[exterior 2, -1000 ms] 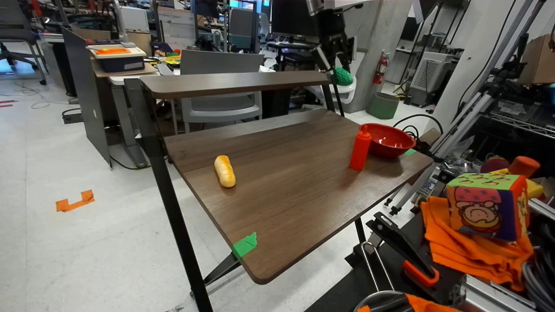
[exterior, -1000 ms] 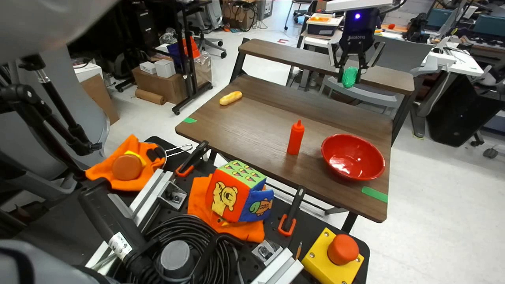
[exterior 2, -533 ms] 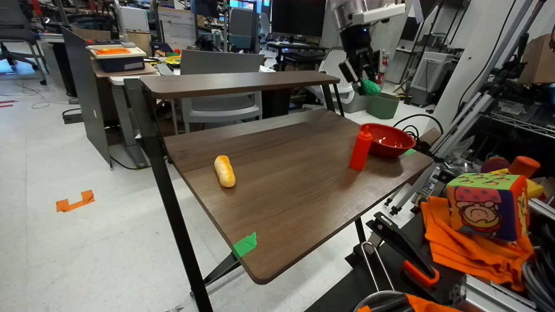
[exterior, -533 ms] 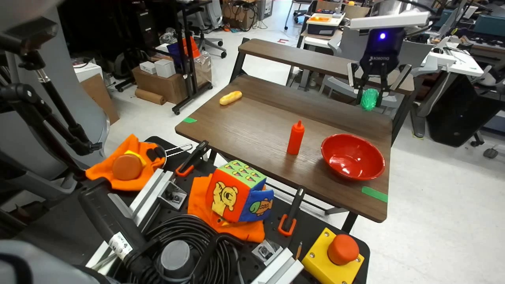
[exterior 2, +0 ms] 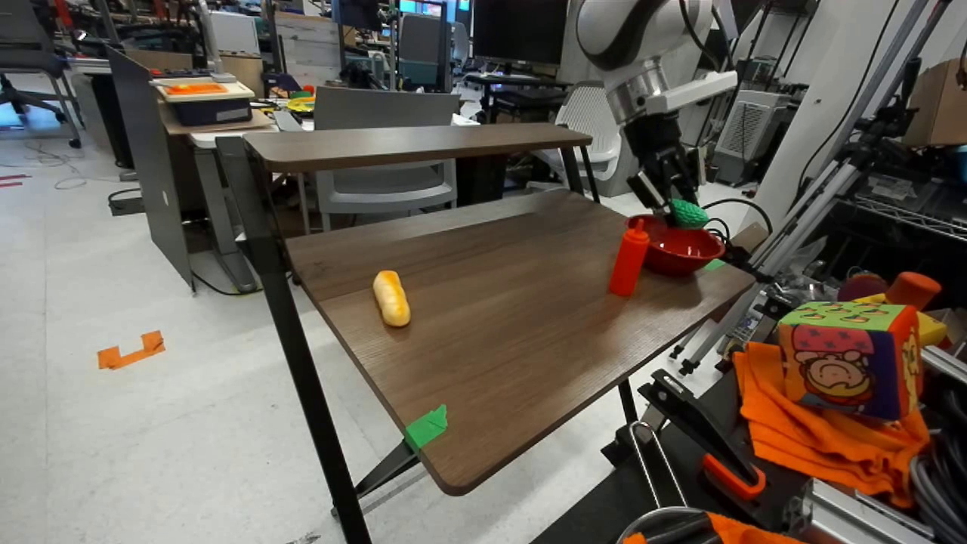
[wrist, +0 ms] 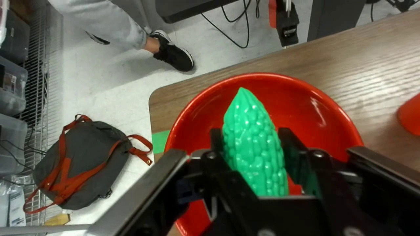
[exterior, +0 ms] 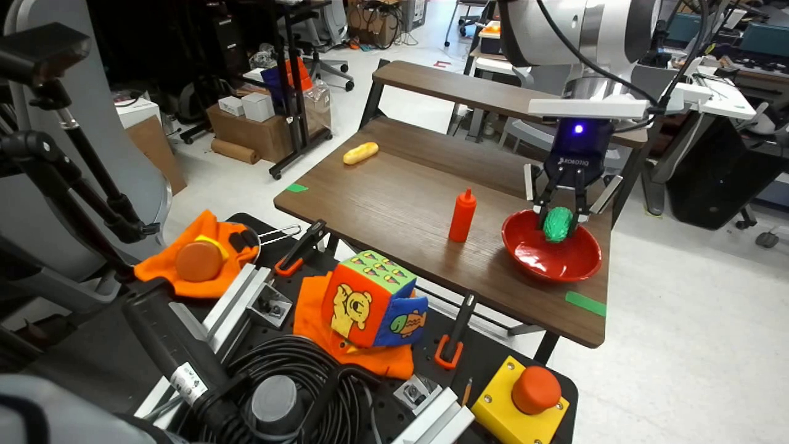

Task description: Put the green object in the bowl

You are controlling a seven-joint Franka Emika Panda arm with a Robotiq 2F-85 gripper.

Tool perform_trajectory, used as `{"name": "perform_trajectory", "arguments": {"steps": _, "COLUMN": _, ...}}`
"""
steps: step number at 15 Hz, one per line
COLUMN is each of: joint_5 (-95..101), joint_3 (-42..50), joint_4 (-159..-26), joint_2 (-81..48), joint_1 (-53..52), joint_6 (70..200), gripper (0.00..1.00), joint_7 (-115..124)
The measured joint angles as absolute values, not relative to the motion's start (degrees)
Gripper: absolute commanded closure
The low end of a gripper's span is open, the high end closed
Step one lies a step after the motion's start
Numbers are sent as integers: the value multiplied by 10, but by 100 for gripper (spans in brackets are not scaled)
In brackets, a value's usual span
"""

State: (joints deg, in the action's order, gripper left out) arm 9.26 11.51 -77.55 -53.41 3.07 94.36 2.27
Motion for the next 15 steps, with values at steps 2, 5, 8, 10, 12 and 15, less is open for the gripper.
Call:
{"name": "perform_trajectory", "arguments": {"steps": 2, "joint_5": 99, "joint_3": 115, "joint_4": -830, "joint_2": -518, "joint_1": 31, "joint_6": 977, "gripper": 80, "joint_7": 31}}
{"name": "perform_trajectory", "arguments": {"steps": 5, "joint_5": 100, "joint_3": 115, "joint_4": -911, "joint_2": -489, "joint_1": 31, "joint_6": 1040, "gripper": 80, "joint_7": 40}}
{"name": "perform_trajectory", "arguments": {"steps": 8, "joint_5": 100, "joint_3": 114, "joint_4": -968, "joint_2": -463, "joint_1": 31, "joint_6": 1095, "gripper": 80, "joint_7": 41}}
{"name": "perform_trajectory", "arguments": {"steps": 10, "joint_5": 100, "joint_3": 113, "joint_4": -993, "joint_2": -448, "joint_1": 31, "joint_6": 1121, "gripper": 80, "joint_7": 41}}
{"name": "perform_trajectory", "arguments": {"steps": 12, "joint_5": 100, "joint_3": 111, "joint_4": -1006, "joint_2": -435, "joint_1": 30, "joint_6": 1135, "gripper": 29, "joint_7": 43}}
{"name": "perform_trajectory", "arguments": {"steps": 15, "joint_5": 100, "joint_3": 110, "joint_4": -1010, "joint_2": -428, "joint_1": 28, "joint_6": 1137, "gripper": 9, "joint_7": 56}}
